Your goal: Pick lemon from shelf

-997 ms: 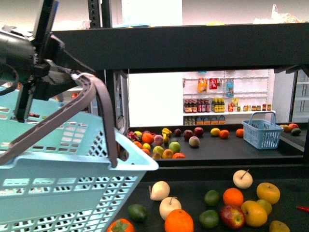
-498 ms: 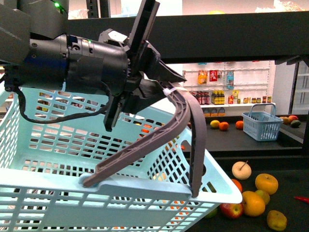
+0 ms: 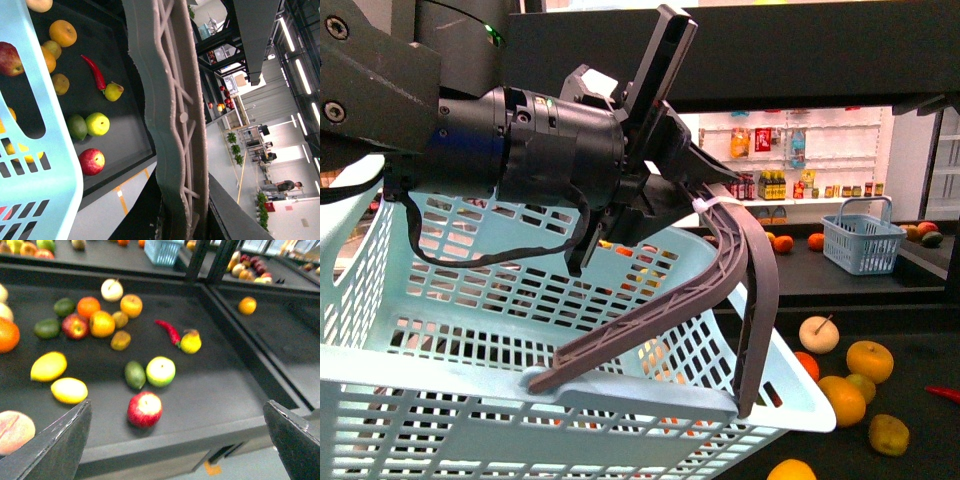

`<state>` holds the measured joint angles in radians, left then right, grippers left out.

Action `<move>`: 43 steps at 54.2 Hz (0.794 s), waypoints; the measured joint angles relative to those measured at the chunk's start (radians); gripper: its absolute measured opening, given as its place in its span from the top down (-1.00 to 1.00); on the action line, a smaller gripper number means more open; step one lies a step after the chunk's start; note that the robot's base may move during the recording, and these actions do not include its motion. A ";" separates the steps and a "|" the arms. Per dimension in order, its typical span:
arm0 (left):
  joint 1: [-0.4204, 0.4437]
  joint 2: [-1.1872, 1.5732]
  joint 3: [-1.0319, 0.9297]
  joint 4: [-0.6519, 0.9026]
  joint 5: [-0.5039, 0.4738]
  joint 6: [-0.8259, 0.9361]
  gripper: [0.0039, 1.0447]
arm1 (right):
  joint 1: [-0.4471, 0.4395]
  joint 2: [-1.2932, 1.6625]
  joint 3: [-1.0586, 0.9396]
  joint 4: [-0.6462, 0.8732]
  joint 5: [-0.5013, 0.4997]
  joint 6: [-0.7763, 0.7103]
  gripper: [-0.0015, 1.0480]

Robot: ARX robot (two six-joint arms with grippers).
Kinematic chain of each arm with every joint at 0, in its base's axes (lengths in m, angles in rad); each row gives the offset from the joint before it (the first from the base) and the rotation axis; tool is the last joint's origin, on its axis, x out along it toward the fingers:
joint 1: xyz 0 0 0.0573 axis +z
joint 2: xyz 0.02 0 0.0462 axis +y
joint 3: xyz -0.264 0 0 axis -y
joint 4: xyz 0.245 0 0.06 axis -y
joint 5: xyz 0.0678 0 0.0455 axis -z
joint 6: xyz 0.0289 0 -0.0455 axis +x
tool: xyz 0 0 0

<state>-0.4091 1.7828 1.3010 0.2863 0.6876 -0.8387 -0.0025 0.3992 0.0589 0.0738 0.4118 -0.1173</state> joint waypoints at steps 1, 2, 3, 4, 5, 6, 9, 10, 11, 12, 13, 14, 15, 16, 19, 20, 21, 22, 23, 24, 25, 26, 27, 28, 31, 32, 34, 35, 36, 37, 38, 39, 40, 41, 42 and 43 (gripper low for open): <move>0.000 0.000 0.000 0.000 0.000 0.001 0.78 | -0.013 0.027 0.006 0.006 -0.017 0.005 -0.95; 0.000 0.000 0.002 0.000 0.000 0.002 0.78 | -0.039 0.082 0.022 0.020 -0.054 0.018 -0.95; 0.000 0.000 0.002 0.000 0.000 0.005 0.78 | -0.067 0.140 0.039 0.037 -0.080 0.035 -0.95; -0.001 0.000 0.002 0.000 0.001 0.006 0.78 | -0.095 0.199 0.059 0.053 -0.104 0.051 -0.95; -0.001 0.000 0.002 0.000 0.001 0.006 0.78 | -0.110 0.230 0.071 0.062 -0.117 0.059 -0.95; -0.001 0.000 0.002 0.000 0.001 0.006 0.78 | -0.137 0.293 0.094 0.082 -0.142 0.074 -0.95; -0.002 0.000 0.002 0.000 0.003 0.005 0.78 | -0.192 0.457 0.153 0.150 -0.192 0.087 -0.95; -0.002 0.000 0.002 0.000 0.004 0.005 0.78 | -0.207 0.522 0.174 0.183 -0.207 0.087 -0.95; -0.001 0.000 0.002 0.000 0.004 0.005 0.78 | -0.213 0.554 0.184 0.201 -0.218 0.085 -0.95; -0.001 0.000 0.002 0.000 0.003 0.005 0.78 | -0.225 0.618 0.204 0.237 -0.237 0.081 -0.95; -0.001 0.000 0.002 0.000 0.003 0.005 0.78 | -0.237 0.681 0.224 0.272 -0.270 0.075 -0.95; -0.001 0.000 0.002 0.000 0.002 0.005 0.78 | -0.247 0.742 0.245 0.302 -0.296 0.069 -0.95; -0.001 0.000 0.002 0.000 0.001 0.005 0.78 | -0.252 0.770 0.255 0.315 -0.307 0.063 -0.95; -0.001 0.000 0.002 0.000 0.000 0.005 0.78 | -0.261 0.830 0.279 0.341 -0.325 0.053 -0.95; -0.003 0.000 0.003 0.000 0.003 0.005 0.78 | -0.283 1.032 0.346 0.402 -0.382 0.008 -0.95; -0.003 0.000 0.004 0.000 0.004 0.005 0.78 | -0.286 1.055 0.360 0.406 -0.395 -0.002 -0.95; -0.003 0.000 0.004 0.000 0.004 0.005 0.78 | -0.291 1.102 0.378 0.412 -0.414 -0.016 -0.95; -0.003 0.000 0.004 0.000 0.003 0.005 0.78 | -0.293 1.144 0.395 0.420 -0.440 -0.032 -0.95; -0.003 0.000 0.004 0.000 0.002 0.005 0.78 | -0.295 1.165 0.403 0.426 -0.446 -0.036 -0.95; -0.002 0.000 0.004 0.000 0.001 0.006 0.78 | -0.298 1.205 0.420 0.438 -0.478 -0.058 -0.95; -0.002 0.000 0.004 0.000 0.000 0.006 0.78 | -0.299 1.225 0.430 0.444 -0.491 -0.067 -0.95; -0.002 0.000 0.004 0.000 0.000 0.005 0.78 | -0.301 1.262 0.447 0.453 -0.514 -0.087 -0.95; -0.002 0.000 0.004 0.000 -0.001 0.005 0.78 | -0.302 1.296 0.466 0.456 -0.539 -0.106 -0.95; -0.002 0.000 0.004 0.000 0.000 0.005 0.78 | -0.302 1.313 0.476 0.456 -0.552 -0.111 -0.95; -0.003 0.000 0.005 0.000 0.002 0.005 0.78 | -0.303 1.392 0.521 0.475 -0.610 -0.166 -0.95; -0.003 0.000 0.005 0.000 0.002 0.006 0.78 | -0.303 1.420 0.539 0.481 -0.630 -0.186 -0.95; -0.003 0.000 0.005 0.000 0.004 0.006 0.78 | -0.301 1.460 0.567 0.481 -0.662 -0.215 -0.95; -0.003 0.000 0.005 0.000 0.004 0.005 0.78 | -0.300 1.485 0.587 0.479 -0.685 -0.235 -0.95; -0.003 0.000 0.005 0.000 0.004 0.005 0.78 | -0.299 1.497 0.596 0.479 -0.696 -0.240 -0.95; -0.002 0.000 0.005 0.000 0.003 0.004 0.78 | -0.296 1.521 0.614 0.480 -0.713 -0.264 -0.95; -0.002 0.000 0.005 0.000 0.002 0.004 0.78 | -0.294 1.555 0.640 0.483 -0.736 -0.293 -0.95; -0.002 0.000 0.005 0.000 0.001 0.004 0.78 | -0.293 1.577 0.657 0.480 -0.750 -0.307 -0.95; -0.002 0.000 0.005 0.000 0.001 0.005 0.78 | -0.289 1.608 0.682 0.473 -0.769 -0.340 -0.95; -0.002 0.000 0.005 0.000 0.001 0.005 0.78 | -0.288 1.618 0.690 0.473 -0.774 -0.348 -0.95; -0.002 0.000 0.005 0.000 0.002 0.006 0.78 | -0.285 1.648 0.711 0.479 -0.788 -0.370 -0.95; -0.002 0.000 0.005 0.000 0.002 0.006 0.78 | -0.282 1.669 0.725 0.484 -0.797 -0.389 -0.95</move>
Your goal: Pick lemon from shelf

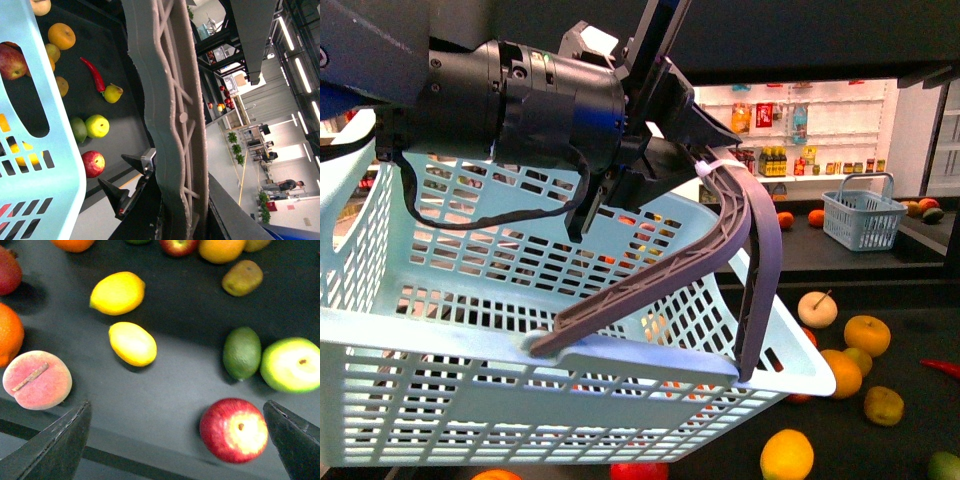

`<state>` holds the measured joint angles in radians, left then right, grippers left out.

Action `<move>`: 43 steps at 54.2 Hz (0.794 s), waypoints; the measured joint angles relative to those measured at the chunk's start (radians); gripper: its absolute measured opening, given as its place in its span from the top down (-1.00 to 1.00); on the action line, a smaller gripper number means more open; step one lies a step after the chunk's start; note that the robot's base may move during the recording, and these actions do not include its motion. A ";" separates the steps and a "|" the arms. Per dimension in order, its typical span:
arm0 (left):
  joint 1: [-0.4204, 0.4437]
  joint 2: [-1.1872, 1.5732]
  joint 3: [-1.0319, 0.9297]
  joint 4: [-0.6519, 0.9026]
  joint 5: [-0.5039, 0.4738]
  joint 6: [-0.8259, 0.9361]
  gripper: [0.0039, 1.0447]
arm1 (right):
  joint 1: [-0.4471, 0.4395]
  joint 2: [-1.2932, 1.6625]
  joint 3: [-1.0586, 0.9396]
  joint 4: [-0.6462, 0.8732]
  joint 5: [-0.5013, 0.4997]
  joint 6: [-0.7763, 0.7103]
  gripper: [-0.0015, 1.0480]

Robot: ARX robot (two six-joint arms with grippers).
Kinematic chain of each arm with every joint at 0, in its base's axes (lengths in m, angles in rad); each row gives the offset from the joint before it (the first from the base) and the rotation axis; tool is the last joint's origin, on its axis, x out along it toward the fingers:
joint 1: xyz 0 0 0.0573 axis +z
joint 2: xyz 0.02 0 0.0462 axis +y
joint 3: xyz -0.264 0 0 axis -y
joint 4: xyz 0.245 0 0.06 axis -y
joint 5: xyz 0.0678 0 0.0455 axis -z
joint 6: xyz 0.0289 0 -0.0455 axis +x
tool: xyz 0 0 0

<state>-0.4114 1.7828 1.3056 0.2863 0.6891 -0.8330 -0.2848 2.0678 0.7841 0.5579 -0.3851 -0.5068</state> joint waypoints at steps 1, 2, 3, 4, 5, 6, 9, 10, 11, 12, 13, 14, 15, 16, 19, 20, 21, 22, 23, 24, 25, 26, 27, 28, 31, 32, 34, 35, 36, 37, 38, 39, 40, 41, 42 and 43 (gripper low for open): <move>0.000 0.000 0.000 0.000 0.000 0.000 0.78 | 0.002 0.010 0.007 0.000 -0.004 -0.007 -0.95; 0.000 0.000 0.000 0.000 0.000 0.000 0.78 | 0.006 0.029 0.021 0.000 -0.010 -0.020 -0.95; 0.000 0.000 0.000 0.000 0.000 0.000 0.78 | 0.010 0.047 0.034 0.002 -0.016 -0.035 -0.95; 0.000 0.000 0.000 0.000 0.000 0.000 0.78 | 0.012 0.056 0.040 0.005 -0.020 -0.043 -0.95; 0.000 0.000 0.000 0.000 -0.001 -0.001 0.78 | 0.016 0.074 0.051 0.010 -0.027 -0.059 -0.95; 0.000 0.000 0.000 0.000 -0.001 -0.001 0.78 | 0.021 0.093 0.062 0.014 -0.033 -0.075 -0.95; 0.000 0.000 0.000 0.000 -0.001 -0.001 0.78 | 0.034 0.138 0.089 0.030 -0.052 -0.117 -0.95; 0.000 0.000 0.000 0.000 -0.001 0.000 0.78 | 0.037 0.147 0.094 0.032 -0.055 -0.126 -0.95; 0.000 0.000 0.000 0.000 0.000 0.000 0.78 | 0.042 0.166 0.105 0.035 -0.061 -0.143 -0.95; 0.000 0.000 0.000 0.000 0.000 0.000 0.78 | 0.048 0.183 0.117 0.035 -0.068 -0.159 -0.95; 0.000 0.000 0.000 0.000 0.000 0.000 0.78 | 0.050 0.192 0.123 0.036 -0.072 -0.169 -0.95; 0.000 0.000 0.000 0.000 0.000 0.000 0.78 | 0.055 0.209 0.134 0.036 -0.079 -0.185 -0.95; 0.000 0.000 0.000 0.000 0.000 -0.001 0.78 | 0.058 0.217 0.140 0.036 -0.081 -0.194 -0.95; 0.000 0.000 0.000 0.000 0.000 -0.001 0.78 | 0.063 0.235 0.152 0.036 -0.088 -0.210 -0.95; 0.000 0.000 0.000 0.000 0.000 -0.001 0.78 | 0.076 0.275 0.183 0.024 -0.109 -0.254 -0.95; 0.000 0.000 0.000 0.000 0.000 -0.001 0.78 | 0.078 0.282 0.189 0.020 -0.114 -0.262 -0.95; 0.000 0.000 0.000 0.000 0.000 -0.001 0.78 | 0.082 0.297 0.201 0.012 -0.121 -0.275 -0.95; 0.000 0.000 0.000 0.000 0.000 -0.001 0.78 | 0.087 0.312 0.212 0.004 -0.128 -0.295 -0.95; 0.000 0.000 0.000 0.000 0.000 -0.001 0.78 | 0.089 0.319 0.219 0.000 -0.131 -0.300 -0.95; 0.000 0.000 0.000 0.000 0.000 0.000 0.78 | 0.093 0.333 0.232 -0.008 -0.134 -0.317 -0.95; 0.000 0.000 0.000 0.000 0.000 0.000 0.78 | 0.095 0.341 0.238 -0.012 -0.136 -0.328 -0.95; 0.000 0.000 0.000 0.000 -0.001 0.000 0.78 | 0.098 0.355 0.251 -0.019 -0.137 -0.339 -0.95; 0.000 0.000 0.000 0.000 -0.001 -0.001 0.78 | 0.101 0.370 0.265 -0.025 -0.137 -0.353 -0.95; 0.000 0.000 0.000 0.000 0.000 -0.001 0.78 | 0.105 0.393 0.288 -0.031 -0.136 -0.365 -0.95; 0.000 0.000 0.000 0.000 0.000 -0.001 0.78 | 0.112 0.444 0.346 -0.037 -0.130 -0.381 -0.95; 0.000 0.000 0.000 0.000 -0.001 0.000 0.78 | 0.114 0.458 0.363 -0.037 -0.131 -0.381 -0.95; 0.000 0.000 0.000 0.000 -0.001 -0.001 0.78 | 0.117 0.488 0.406 -0.041 -0.126 -0.381 -0.95; 0.000 0.000 0.000 0.000 -0.001 -0.001 0.78 | 0.118 0.499 0.424 -0.045 -0.123 -0.381 -0.95; 0.000 0.000 0.000 0.000 -0.001 0.000 0.78 | 0.119 0.510 0.442 -0.050 -0.122 -0.381 -0.95; 0.000 0.000 0.000 0.000 -0.001 -0.001 0.78 | 0.119 0.520 0.459 -0.056 -0.122 -0.382 -0.95; 0.000 0.000 0.000 0.000 0.000 -0.001 0.78 | 0.120 0.529 0.473 -0.062 -0.121 -0.382 -0.95; 0.000 0.000 0.000 0.000 0.000 -0.001 0.78 | 0.121 0.535 0.486 -0.067 -0.119 -0.382 -0.95; 0.000 0.000 0.000 0.000 0.000 -0.001 0.78 | 0.121 0.545 0.502 -0.071 -0.116 -0.383 -0.95; 0.000 0.000 0.000 0.000 0.000 -0.001 0.78 | 0.122 0.555 0.519 -0.074 -0.113 -0.384 -0.95; 0.000 0.000 0.000 0.000 0.000 -0.001 0.78 | 0.122 0.570 0.545 -0.082 -0.111 -0.384 -0.95; 0.000 0.000 0.000 0.000 0.000 -0.001 0.78 | 0.122 0.578 0.561 -0.089 -0.110 -0.384 -0.95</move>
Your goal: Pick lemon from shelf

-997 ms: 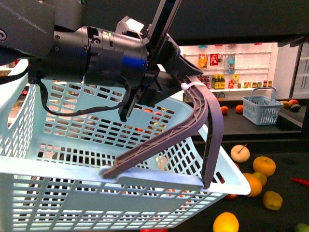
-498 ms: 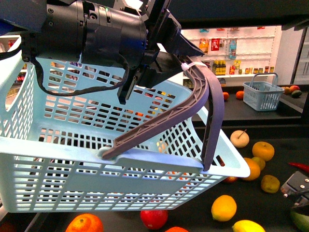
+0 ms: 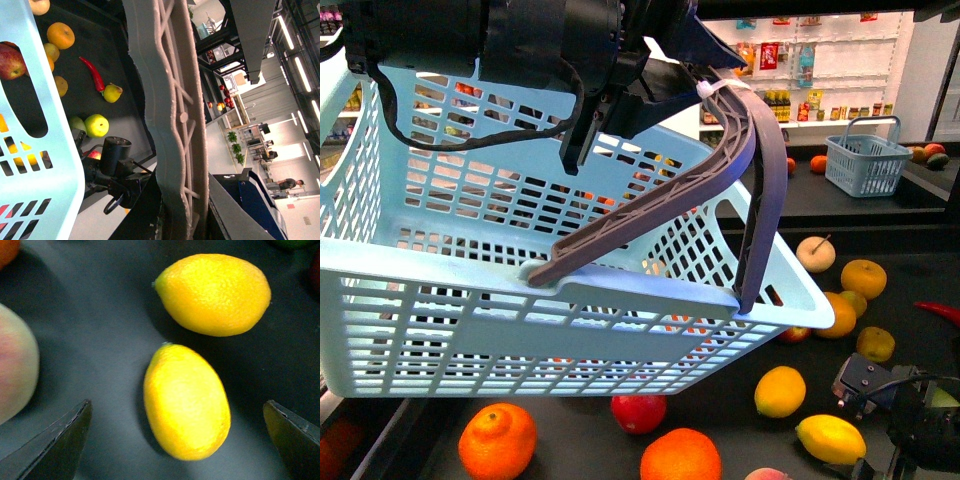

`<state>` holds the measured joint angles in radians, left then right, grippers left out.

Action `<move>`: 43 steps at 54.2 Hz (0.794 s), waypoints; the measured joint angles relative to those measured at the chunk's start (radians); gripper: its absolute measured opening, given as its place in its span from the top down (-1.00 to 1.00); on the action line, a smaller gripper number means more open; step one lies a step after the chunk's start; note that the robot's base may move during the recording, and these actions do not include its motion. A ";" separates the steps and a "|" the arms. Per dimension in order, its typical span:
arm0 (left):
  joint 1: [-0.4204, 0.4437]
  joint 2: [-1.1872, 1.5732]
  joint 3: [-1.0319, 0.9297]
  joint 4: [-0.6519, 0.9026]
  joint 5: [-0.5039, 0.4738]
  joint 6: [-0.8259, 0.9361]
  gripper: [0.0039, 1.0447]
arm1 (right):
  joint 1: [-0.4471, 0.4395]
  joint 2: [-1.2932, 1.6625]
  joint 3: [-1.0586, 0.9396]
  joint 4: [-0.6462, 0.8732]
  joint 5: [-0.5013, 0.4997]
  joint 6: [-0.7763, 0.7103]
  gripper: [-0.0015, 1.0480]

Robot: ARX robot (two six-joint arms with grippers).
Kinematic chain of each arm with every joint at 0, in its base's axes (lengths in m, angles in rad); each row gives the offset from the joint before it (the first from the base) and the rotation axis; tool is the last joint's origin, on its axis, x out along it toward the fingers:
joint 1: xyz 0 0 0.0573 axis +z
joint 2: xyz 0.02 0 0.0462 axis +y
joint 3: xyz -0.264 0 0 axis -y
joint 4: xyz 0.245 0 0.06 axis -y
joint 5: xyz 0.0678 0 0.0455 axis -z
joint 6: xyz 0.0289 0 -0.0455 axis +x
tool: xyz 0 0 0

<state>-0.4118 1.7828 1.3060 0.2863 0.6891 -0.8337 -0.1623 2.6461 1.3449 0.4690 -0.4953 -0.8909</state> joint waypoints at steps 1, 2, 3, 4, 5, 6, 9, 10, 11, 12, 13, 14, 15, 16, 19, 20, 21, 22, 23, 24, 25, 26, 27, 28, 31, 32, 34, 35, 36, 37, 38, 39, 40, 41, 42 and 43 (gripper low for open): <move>0.000 0.000 0.000 0.000 0.000 0.000 0.78 | 0.000 0.010 0.015 -0.008 0.000 0.000 -0.95; 0.000 0.000 0.000 0.000 0.000 0.000 0.78 | 0.001 0.022 0.036 -0.017 0.001 0.000 -0.95; 0.000 0.000 0.000 0.000 0.000 0.000 0.78 | 0.001 0.027 0.043 -0.020 0.001 0.000 -0.95; 0.000 0.000 0.000 0.000 -0.001 0.000 0.78 | 0.001 0.035 0.058 -0.028 0.000 0.000 -0.95; 0.000 0.000 0.000 0.000 -0.001 0.000 0.78 | 0.001 0.040 0.064 -0.032 0.000 0.000 -0.95; 0.000 0.000 0.000 0.000 -0.001 0.000 0.78 | 0.002 0.047 0.077 -0.040 0.000 0.000 -0.95; 0.000 0.000 0.000 0.000 -0.001 0.000 0.78 | 0.002 0.067 0.108 -0.053 0.001 -0.001 -0.95; 0.000 0.000 0.000 0.000 0.000 0.000 0.78 | 0.003 0.075 0.119 -0.055 0.000 -0.001 -0.95; 0.000 0.000 0.000 0.000 0.000 0.000 0.78 | 0.003 0.079 0.124 -0.056 0.000 0.000 -0.95; 0.000 0.000 0.000 0.000 0.000 0.000 0.78 | 0.004 0.087 0.134 -0.058 0.000 0.000 -0.95; 0.000 0.000 0.000 0.000 0.000 0.000 0.78 | 0.005 0.090 0.140 -0.059 0.000 0.001 -0.95; 0.000 0.000 0.000 0.000 0.000 0.000 0.78 | 0.005 0.096 0.149 -0.060 0.000 0.003 -0.95; 0.000 0.000 0.000 0.000 0.000 0.000 0.78 | 0.006 0.104 0.159 -0.063 0.000 0.005 -0.95; 0.000 0.000 0.000 0.000 -0.001 0.000 0.78 | 0.006 0.107 0.165 -0.064 0.000 0.004 -0.95; 0.000 0.000 0.000 0.000 -0.001 0.000 0.78 | 0.008 0.122 0.188 -0.075 0.000 0.005 -0.95; 0.000 0.000 0.000 0.000 -0.001 0.000 0.78 | 0.008 0.124 0.193 -0.078 0.000 0.005 -0.95; 0.000 0.000 0.000 0.000 -0.001 0.000 0.78 | 0.008 0.129 0.200 -0.082 0.000 0.006 -0.95; 0.000 0.000 0.000 0.000 0.000 0.000 0.78 | 0.008 0.131 0.203 -0.084 0.000 0.007 -0.95; 0.000 0.000 0.000 0.000 0.000 0.000 0.78 | 0.009 0.136 0.209 -0.086 0.001 0.008 -0.95; 0.000 0.000 0.000 0.000 0.000 0.000 0.78 | 0.009 0.138 0.212 -0.087 0.001 0.008 -0.95; 0.000 0.000 0.000 0.000 0.000 0.000 0.78 | 0.010 0.142 0.217 -0.089 0.001 0.011 -0.95; 0.000 0.000 0.000 0.000 0.000 0.000 0.78 | 0.010 0.143 0.219 -0.090 0.001 0.013 -0.95; 0.000 0.000 0.000 0.000 0.000 0.000 0.78 | 0.010 0.146 0.224 -0.092 0.001 0.015 -0.95; 0.000 0.000 0.000 0.000 0.000 0.000 0.78 | 0.010 0.148 0.225 -0.093 0.002 0.016 -0.95; 0.000 0.000 0.000 0.000 0.000 0.000 0.78 | 0.010 0.154 0.235 -0.103 0.002 0.026 -0.95; 0.000 0.000 0.000 0.000 0.000 0.000 0.78 | 0.010 0.155 0.237 -0.105 0.004 0.027 -0.95; 0.000 0.000 0.000 0.000 -0.001 0.000 0.78 | 0.010 0.157 0.241 -0.111 0.008 0.031 -0.93; 0.000 0.000 0.000 0.000 0.000 0.000 0.78 | 0.010 0.159 0.243 -0.112 0.012 0.031 -0.89; 0.000 0.000 0.000 0.000 -0.001 0.000 0.78 | 0.010 0.160 0.244 -0.111 0.015 0.031 -0.86; 0.000 0.000 0.000 0.000 -0.001 0.000 0.78 | 0.010 0.161 0.245 -0.110 0.020 0.035 -0.80; 0.000 0.000 0.000 0.000 -0.001 0.000 0.78 | 0.010 0.161 0.245 -0.110 0.020 0.036 -0.77; 0.000 0.000 0.000 0.000 -0.001 0.000 0.78 | 0.010 0.162 0.246 -0.113 0.019 0.039 -0.70; 0.000 0.000 0.000 0.000 -0.001 0.000 0.78 | 0.010 0.162 0.246 -0.115 0.018 0.039 -0.67; 0.000 0.000 0.000 0.000 0.000 0.000 0.78 | 0.010 0.162 0.246 -0.120 0.016 0.039 -0.61; 0.000 0.000 0.000 0.000 0.000 0.000 0.78 | 0.010 0.162 0.245 -0.122 0.015 0.039 -0.58; 0.000 0.000 0.000 0.000 0.000 0.000 0.78 | 0.010 0.162 0.245 -0.125 0.015 0.040 -0.51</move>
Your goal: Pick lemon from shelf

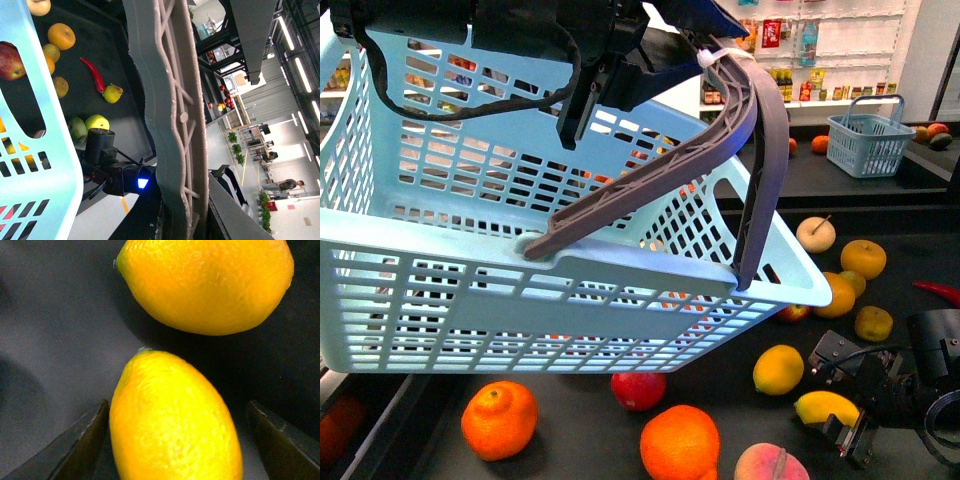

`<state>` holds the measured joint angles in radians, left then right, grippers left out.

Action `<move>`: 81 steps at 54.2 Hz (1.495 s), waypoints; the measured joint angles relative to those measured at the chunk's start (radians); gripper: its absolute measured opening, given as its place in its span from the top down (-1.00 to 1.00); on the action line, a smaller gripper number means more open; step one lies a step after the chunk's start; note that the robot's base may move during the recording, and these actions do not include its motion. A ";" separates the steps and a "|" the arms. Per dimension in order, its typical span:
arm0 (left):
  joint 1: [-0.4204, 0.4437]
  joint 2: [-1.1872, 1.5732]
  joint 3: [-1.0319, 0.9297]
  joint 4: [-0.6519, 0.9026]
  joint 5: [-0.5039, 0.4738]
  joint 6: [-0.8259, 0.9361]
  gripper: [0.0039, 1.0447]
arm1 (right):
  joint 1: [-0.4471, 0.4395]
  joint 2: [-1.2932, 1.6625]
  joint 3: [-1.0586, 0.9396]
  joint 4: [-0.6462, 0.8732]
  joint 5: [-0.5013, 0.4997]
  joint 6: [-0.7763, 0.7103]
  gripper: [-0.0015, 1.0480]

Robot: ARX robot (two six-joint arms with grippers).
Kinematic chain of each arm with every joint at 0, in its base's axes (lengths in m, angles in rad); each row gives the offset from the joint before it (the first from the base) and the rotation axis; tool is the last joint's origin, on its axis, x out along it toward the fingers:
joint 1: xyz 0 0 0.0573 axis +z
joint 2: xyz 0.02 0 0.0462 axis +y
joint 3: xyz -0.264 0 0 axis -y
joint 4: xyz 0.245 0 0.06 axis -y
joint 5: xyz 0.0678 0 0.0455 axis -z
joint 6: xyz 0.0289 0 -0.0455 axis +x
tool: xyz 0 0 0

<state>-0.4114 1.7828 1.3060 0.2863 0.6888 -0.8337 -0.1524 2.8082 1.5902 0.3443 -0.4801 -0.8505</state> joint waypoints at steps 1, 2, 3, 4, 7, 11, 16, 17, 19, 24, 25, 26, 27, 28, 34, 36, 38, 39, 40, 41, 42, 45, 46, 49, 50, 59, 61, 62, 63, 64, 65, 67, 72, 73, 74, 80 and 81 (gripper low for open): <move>0.000 0.000 0.000 0.000 0.000 0.000 0.78 | 0.000 0.000 0.000 -0.001 0.000 0.002 -0.48; 0.000 0.000 0.000 0.000 0.000 0.000 0.78 | 0.000 0.000 0.000 -0.005 -0.002 0.004 -0.41; 0.000 0.000 0.000 0.000 0.000 0.000 0.78 | 0.000 0.000 -0.001 -0.010 -0.004 0.006 -0.35; 0.000 0.000 0.000 0.000 0.000 0.000 0.78 | 0.000 0.000 -0.003 -0.014 -0.006 0.006 -0.26; 0.000 0.000 0.000 0.000 0.000 0.000 0.78 | -0.003 -0.002 -0.010 -0.014 -0.007 0.006 -0.15; 0.000 0.000 0.000 0.000 0.000 0.000 0.78 | -0.006 -0.013 -0.026 -0.005 -0.006 0.011 -0.09; 0.000 0.000 0.000 0.000 0.000 0.000 0.78 | -0.010 -0.033 -0.061 0.027 -0.003 0.030 -0.08; 0.000 0.000 0.000 0.000 0.000 0.000 0.78 | -0.012 -0.040 -0.075 0.040 -0.002 0.037 -0.07; 0.000 0.000 0.000 0.000 0.000 0.000 0.78 | -0.016 -0.058 -0.097 0.061 -0.003 0.052 -0.07; 0.000 0.000 0.000 0.000 0.000 0.000 0.78 | -0.031 -0.124 -0.165 0.133 -0.003 0.093 -0.07; 0.000 0.000 0.000 0.000 0.000 0.000 0.78 | -0.035 -0.146 -0.184 0.155 -0.005 0.102 -0.07; 0.000 0.000 0.000 0.000 0.000 0.000 0.78 | -0.038 -0.158 -0.194 0.166 -0.005 0.107 -0.07; 0.000 0.000 0.000 0.000 0.000 0.000 0.78 | -0.045 -0.183 -0.214 0.190 -0.005 0.120 -0.07; 0.000 0.000 0.000 0.000 0.000 0.000 0.78 | -0.048 -0.196 -0.225 0.203 -0.004 0.126 -0.07; 0.000 0.000 0.000 0.000 0.000 0.000 0.78 | -0.083 -0.344 -0.343 0.328 -0.019 0.186 -0.06; 0.000 0.000 0.000 0.000 0.000 0.000 0.78 | -0.092 -0.393 -0.380 0.360 -0.021 0.208 -0.06; 0.000 0.000 0.000 0.000 0.000 0.000 0.78 | -0.101 -0.440 -0.416 0.388 -0.025 0.230 -0.05; 0.000 0.000 0.000 0.000 0.000 0.000 0.78 | -0.105 -0.473 -0.441 0.404 -0.029 0.247 -0.05; 0.000 0.000 0.000 0.000 0.000 0.000 0.78 | -0.108 -0.489 -0.453 0.411 -0.031 0.252 -0.05; 0.000 0.000 0.000 0.000 0.000 0.000 0.78 | -0.109 -0.521 -0.477 0.426 -0.035 0.270 -0.05; 0.000 0.000 0.000 0.000 0.000 0.000 0.78 | -0.111 -0.553 -0.501 0.442 -0.039 0.293 -0.05; 0.000 0.000 0.000 0.000 0.000 0.000 0.78 | -0.105 -0.632 -0.558 0.476 -0.052 0.338 -0.05; 0.000 0.000 0.000 0.000 0.000 0.000 0.78 | -0.103 -0.649 -0.569 0.483 -0.056 0.347 -0.05; 0.000 0.000 0.000 0.000 0.000 0.000 0.78 | -0.083 -0.728 -0.617 0.504 -0.075 0.387 -0.05; 0.000 0.000 0.000 0.000 0.000 0.000 0.78 | -0.072 -0.758 -0.634 0.507 -0.079 0.396 -0.05; 0.000 0.000 0.000 0.000 0.000 0.000 0.78 | 0.040 -0.933 -0.687 0.504 -0.092 0.500 -0.05; 0.000 0.000 0.000 0.000 0.000 0.000 0.78 | 0.064 -0.953 -0.687 0.503 -0.088 0.517 -0.05; 0.000 0.000 0.000 0.000 0.000 0.000 0.78 | 0.072 -0.959 -0.687 0.502 -0.086 0.526 -0.05; 0.000 0.000 0.000 0.000 0.000 0.000 0.78 | 0.088 -0.969 -0.687 0.499 -0.083 0.538 -0.05; 0.000 0.000 0.000 0.000 0.000 0.000 0.78 | 0.104 -0.976 -0.687 0.498 -0.079 0.547 -0.05; 0.000 0.000 0.000 0.000 -0.001 0.000 0.78 | 0.111 -0.979 -0.687 0.497 -0.077 0.549 -0.05; 0.000 0.000 0.000 0.000 -0.001 0.000 0.78 | 0.140 -0.985 -0.687 0.492 -0.062 0.563 -0.05; 0.000 0.000 0.000 0.000 0.000 0.000 0.78 | 0.191 -0.983 -0.687 0.484 -0.039 0.575 -0.05; 0.000 0.000 0.000 0.000 0.000 0.000 0.78 | 0.203 -0.981 -0.687 0.483 -0.033 0.577 -0.05; 0.000 0.000 0.000 0.000 0.000 0.000 0.78 | 0.208 -0.979 -0.687 0.483 -0.031 0.577 -0.05; 0.000 0.000 0.000 0.000 0.000 0.000 0.78 | 0.257 -0.956 -0.687 0.485 -0.005 0.584 -0.05; 0.000 0.000 0.000 0.000 0.000 0.000 0.78 | 0.265 -0.949 -0.687 0.487 -0.002 0.588 -0.05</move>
<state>-0.4114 1.7828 1.3060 0.2863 0.6884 -0.8341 0.1127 1.8587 0.9031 0.8314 -0.4824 -0.2626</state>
